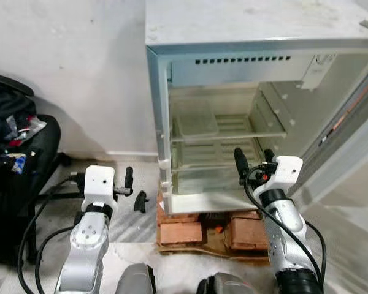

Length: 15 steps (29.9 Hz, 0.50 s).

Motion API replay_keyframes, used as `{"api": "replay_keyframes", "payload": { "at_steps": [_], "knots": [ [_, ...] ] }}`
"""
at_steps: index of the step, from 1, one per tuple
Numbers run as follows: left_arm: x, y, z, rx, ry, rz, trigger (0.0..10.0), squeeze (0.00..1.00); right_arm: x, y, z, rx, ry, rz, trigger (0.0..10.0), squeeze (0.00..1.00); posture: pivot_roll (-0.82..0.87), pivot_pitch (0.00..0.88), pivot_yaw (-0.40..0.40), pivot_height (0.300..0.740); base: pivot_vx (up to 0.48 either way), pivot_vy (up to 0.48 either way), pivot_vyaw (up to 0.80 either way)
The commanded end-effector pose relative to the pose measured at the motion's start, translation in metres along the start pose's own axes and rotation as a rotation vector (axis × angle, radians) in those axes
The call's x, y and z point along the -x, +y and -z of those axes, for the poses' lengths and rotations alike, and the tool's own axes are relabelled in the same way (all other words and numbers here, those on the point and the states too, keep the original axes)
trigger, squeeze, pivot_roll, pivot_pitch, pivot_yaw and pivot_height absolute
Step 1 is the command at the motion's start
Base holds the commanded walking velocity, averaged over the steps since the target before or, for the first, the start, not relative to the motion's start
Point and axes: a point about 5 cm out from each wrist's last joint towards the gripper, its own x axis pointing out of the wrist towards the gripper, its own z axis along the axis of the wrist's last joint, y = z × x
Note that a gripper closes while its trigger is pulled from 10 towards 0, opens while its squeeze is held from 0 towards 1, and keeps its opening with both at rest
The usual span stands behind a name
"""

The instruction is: Restocking fridge

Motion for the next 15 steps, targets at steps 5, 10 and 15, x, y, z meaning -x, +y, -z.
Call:
{"api": "replay_keyframes", "payload": {
  "at_steps": [5,10,15],
  "knots": [
    [-0.0093,-0.0034,-0.0022,-0.014,-0.032,0.013,10.0,0.0,-0.0033,0.0007,-0.0033,-0.002,0.014,0.012,10.0,0.0,0.01,0.0,-0.009,0.74,-0.325,0.0,0.0],
    [-0.0116,-0.0026,0.0007,-0.023,-0.03,-0.002,10.0,0.0,-0.0049,0.0035,-0.0002,-0.003,0.028,0.018,10.0,0.0,0.01,0.0,-0.008,0.74,-0.326,0.0,0.0],
    [-0.012,-0.0056,0.0034,-0.024,-0.026,0.008,10.0,0.0,-0.0056,0.0059,0.0007,-0.003,0.035,0.011,10.0,0.0,0.0,0.0,-0.004,0.74,-0.277,-0.201,0.0]
  ]
}}
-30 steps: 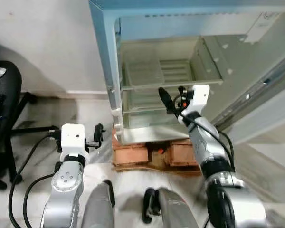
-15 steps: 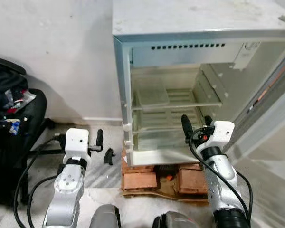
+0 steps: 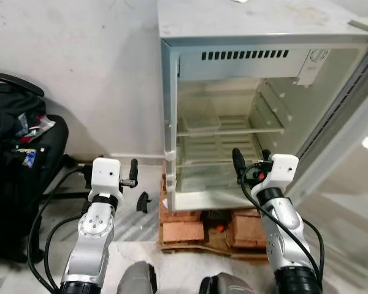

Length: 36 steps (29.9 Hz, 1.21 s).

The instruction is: Restocking fridge

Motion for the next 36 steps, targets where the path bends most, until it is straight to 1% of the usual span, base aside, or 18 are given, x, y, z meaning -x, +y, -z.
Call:
{"api": "replay_keyframes", "payload": {
  "at_steps": [1,6,7,8,9,10,16,20,23,24,26,30,31,32,33,34,36],
  "knots": [
    [0.0,-0.004,0.001,-0.009,0.001,0.005,10.0,0.0,-0.002,-0.001,-0.001,0.01,0.009,-0.004,10.0,0.0,0.0,0.0,0.001,0.74,-0.251,-0.251,0.0],
    [-0.002,-0.004,0.002,-0.012,0.003,0.006,10.0,0.0,-0.006,-0.004,-0.005,0.009,-0.005,0.011,10.0,0.0,-0.01,0.0,0.014,0.74,-0.148,-0.253,0.0],
    [-0.002,-0.002,0.002,-0.015,0.003,0.001,10.0,0.0,-0.006,-0.006,-0.005,-0.003,-0.008,0.038,10.0,0.0,-0.01,0.0,0.016,0.74,0.0,-0.251,0.0],
    [-0.002,-0.002,0.002,-0.015,0.003,0.001,10.0,0.0,-0.006,-0.006,-0.005,-0.003,-0.008,0.038,10.0,0.0,-0.01,0.0,0.016,0.74,0.0,-0.251,0.0],
    [-0.003,0.0,0.002,-0.017,0.004,-0.006,10.0,0.0,-0.005,-0.007,-0.003,-0.033,-0.003,0.067,10.0,0.0,0.0,0.0,0.022,0.74,0.0,-0.251,0.0],
    [-0.004,0.002,0.002,-0.02,0.003,-0.009,10.0,0.0,-0.004,-0.006,-0.001,-0.042,0.001,0.071,10.0,0.0,0.0,0.0,0.022,0.74,0.0,-0.247,0.0],
    [-0.006,0.006,0.001,-0.044,0.002,-0.014,10.0,0.0,-0.005,-0.001,-0.002,-0.042,-0.005,0.055,10.0,0.0,-0.01,0.0,0.036,0.74,0.0,-0.249,0.0],
    [-0.004,0.009,0.001,-0.045,0.008,-0.03,10.0,0.0,-0.008,-0.001,-0.01,-0.027,-0.029,0.046,10.0,0.0,-0.02,0.0,0.039,0.74,0.0,-0.25,0.0],
    [-0.002,0.008,0.005,-0.043,0.016,-0.03,10.0,0.0,-0.009,-0.005,-0.011,-0.027,-0.028,0.052,10.0,0.0,-0.02,0.0,0.031,0.74,0.0,-0.257,0.0],
    [-0.001,0.005,0.007,-0.044,0.024,-0.021,10.0,0.0,-0.009,-0.006,-0.009,-0.022,-0.016,0.051,10.0,0.0,-0.02,0.0,0.025,0.74,0.0,-0.259,0.0],
    [-0.001,0.004,0.007,-0.044,0.026,-0.018,10.0,0.0,-0.009,-0.006,-0.008,-0.021,-0.012,0.05,10.0,0.0,-0.02,0.0,0.025,0.74,0.0,-0.259,0.0],
    [0.0,0.0,0.007,-0.042,0.027,-0.01,10.0,0.0,-0.009,-0.003,-0.006,-0.041,0.014,0.006,10.0,0.0,-0.02,0.0,0.017,0.74,0.0,-0.262,0.0],
    [0.0,0.0,0.008,-0.042,0.029,-0.008,10.0,0.0,-0.008,-0.001,-0.004,-0.05,0.026,-0.022,10.0,0.0,-0.02,0.0,0.014,0.74,-0.277,-0.259,0.0],
    [0.0,0.0,0.008,-0.042,0.029,-0.008,10.0,0.0,-0.008,-0.001,-0.004,-0.05,0.026,-0.022,10.0,0.0,-0.02,0.0,0.014,0.74,-0.277,-0.259,0.0],
    [0.001,0.0,0.009,-0.041,0.032,-0.006,10.0,0.0,-0.007,0.005,0.0,-0.061,0.058,-0.084,10.0,0.0,-0.02,0.0,0.007,0.74,-0.345,-0.266,0.0],
    [0.001,0.0,0.009,-0.041,0.032,-0.006,10.0,0.0,-0.007,0.005,0.0,-0.061,0.058,-0.084,10.0,0.0,-0.02,0.0,0.007,0.74,-0.345,-0.266,0.0],
    [0.002,0.0,0.01,-0.041,0.035,-0.005,10.0,0.0,-0.007,0.008,0.002,-0.063,0.078,-0.125,10.0,0.0,-0.02,0.0,0.005,0.74,-0.341,-0.274,0.0]
  ]
}}
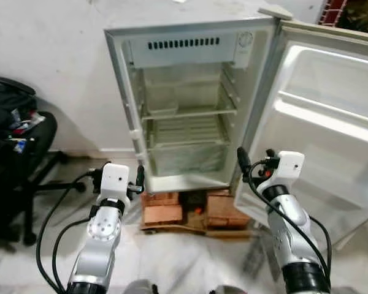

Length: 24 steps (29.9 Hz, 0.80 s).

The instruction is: Restocking fridge

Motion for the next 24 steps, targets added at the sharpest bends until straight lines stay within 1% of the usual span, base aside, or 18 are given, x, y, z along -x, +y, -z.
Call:
{"api": "replay_keyframes", "payload": {
  "at_steps": [1,3,5,14,18,20,24],
  "knots": [
    [0.001,0.003,0.001,-0.002,0.003,-0.01,10.0,0.0,0.0,0.007,0.006,0.005,0.048,-0.079,10.0,0.0,-0.02,0.0,-0.005,0.74,-0.341,-0.274,0.0],
    [0.001,0.003,0.001,-0.002,0.003,-0.01,10.0,0.0,0.0,0.007,0.006,0.005,0.048,-0.079,10.0,0.0,-0.02,0.0,-0.005,0.74,-0.341,-0.274,0.0],
    [0.002,0.001,0.003,-0.002,0.008,-0.008,10.0,0.0,0.003,0.007,0.013,0.007,0.088,-0.117,10.0,0.0,-0.01,0.0,-0.01,0.74,-0.339,-0.272,0.0],
    [0.001,-0.001,0.003,-0.009,0.014,0.0,10.0,0.0,0.003,0.006,0.014,0.006,0.095,-0.119,10.0,0.0,-0.01,0.0,-0.007,0.74,-0.321,-0.274,0.0],
    [0.0,0.001,0.003,-0.022,0.016,-0.002,10.0,0.0,0.004,0.005,0.011,0.022,0.075,-0.094,10.0,0.0,-0.01,0.0,-0.003,0.74,0.0,-0.264,0.0],
    [-0.002,0.002,0.003,-0.017,0.016,-0.002,10.0,0.0,0.004,0.001,0.008,0.038,0.05,-0.053,10.0,0.0,-0.01,0.0,0.001,0.74,0.0,0.0,0.0],
    [-0.003,0.002,0.001,-0.012,0.006,0.003,10.0,0.0,0.004,-0.004,0.004,0.055,0.023,-0.019,10.0,0.0,-0.02,0.0,0.004,0.74,0.0,0.0,0.0]
  ]
}}
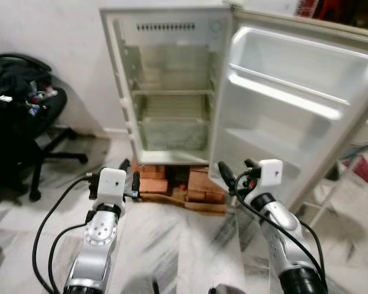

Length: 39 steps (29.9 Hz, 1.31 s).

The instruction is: Restocking fridge

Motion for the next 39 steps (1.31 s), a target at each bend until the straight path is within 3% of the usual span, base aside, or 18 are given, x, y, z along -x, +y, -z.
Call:
{"api": "replay_keyframes", "payload": {
  "at_steps": [1,12,39],
  "knots": [
    [-0.001,0.002,-0.001,-0.009,-0.006,0.005,10.0,0.0,-0.005,0.002,-0.013,0.029,-0.059,0.004,10.0,0.0,-0.02,0.0,0.005,0.74,0.0,0.0,0.0],
    [-0.002,0.003,-0.003,-0.004,-0.012,0.012,10.0,0.0,-0.008,-0.006,-0.024,0.062,-0.117,0.078,10.0,0.0,-0.02,0.0,0.004,0.74,0.0,0.0,0.0],
    [0.0,0.002,-0.001,0.009,0.004,0.001,10.0,0.0,-0.011,0.0,-0.026,0.059,-0.128,0.041,10.0,0.0,-0.02,0.0,-0.001,0.74,0.299,-0.283,0.0]
  ]
}}
